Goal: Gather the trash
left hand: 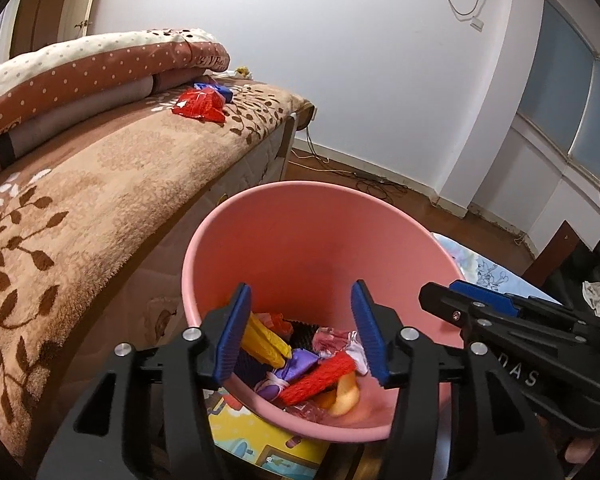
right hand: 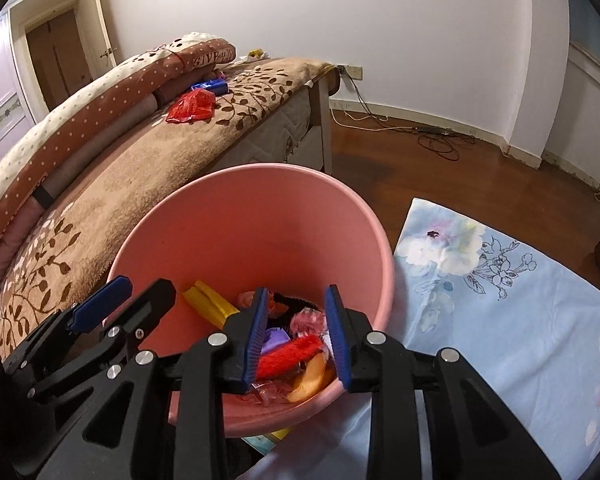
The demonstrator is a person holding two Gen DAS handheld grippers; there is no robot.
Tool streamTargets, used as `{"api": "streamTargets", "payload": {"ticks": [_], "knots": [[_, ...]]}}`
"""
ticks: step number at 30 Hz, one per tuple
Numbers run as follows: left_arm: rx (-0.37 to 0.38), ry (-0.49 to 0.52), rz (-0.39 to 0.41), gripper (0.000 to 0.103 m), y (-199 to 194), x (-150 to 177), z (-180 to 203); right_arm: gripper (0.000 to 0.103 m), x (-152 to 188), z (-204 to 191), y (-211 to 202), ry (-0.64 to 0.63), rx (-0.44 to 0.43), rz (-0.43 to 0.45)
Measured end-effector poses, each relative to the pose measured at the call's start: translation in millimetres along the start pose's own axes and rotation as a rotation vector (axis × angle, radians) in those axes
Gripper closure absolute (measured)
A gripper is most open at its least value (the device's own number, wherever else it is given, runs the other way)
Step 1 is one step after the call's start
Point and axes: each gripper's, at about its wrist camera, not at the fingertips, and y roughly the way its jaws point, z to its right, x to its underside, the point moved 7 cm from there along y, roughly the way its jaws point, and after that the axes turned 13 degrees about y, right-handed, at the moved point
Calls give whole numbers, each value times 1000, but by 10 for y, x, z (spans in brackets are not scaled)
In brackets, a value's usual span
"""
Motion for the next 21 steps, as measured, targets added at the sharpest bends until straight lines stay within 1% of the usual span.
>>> {"api": "streamTargets", "payload": {"ticks": [7, 10, 14, 16, 21], "knots": [[15, -1, -8, 43, 41, 6, 1, 72, 4, 50, -6, 4, 2, 2], [26, -10, -3, 40, 55, 5, -19, 67, 7, 68, -22, 7, -4, 9], [40, -20, 3, 38, 88, -14, -56, 56, 16, 117, -78, 12, -16, 22], [48, -21, 6, 36, 99, -10, -55, 56, 35, 124, -123, 7, -26, 30], [61, 2, 14, 36, 121, -12, -18, 52, 98, 113, -239, -27, -27, 56]]}}
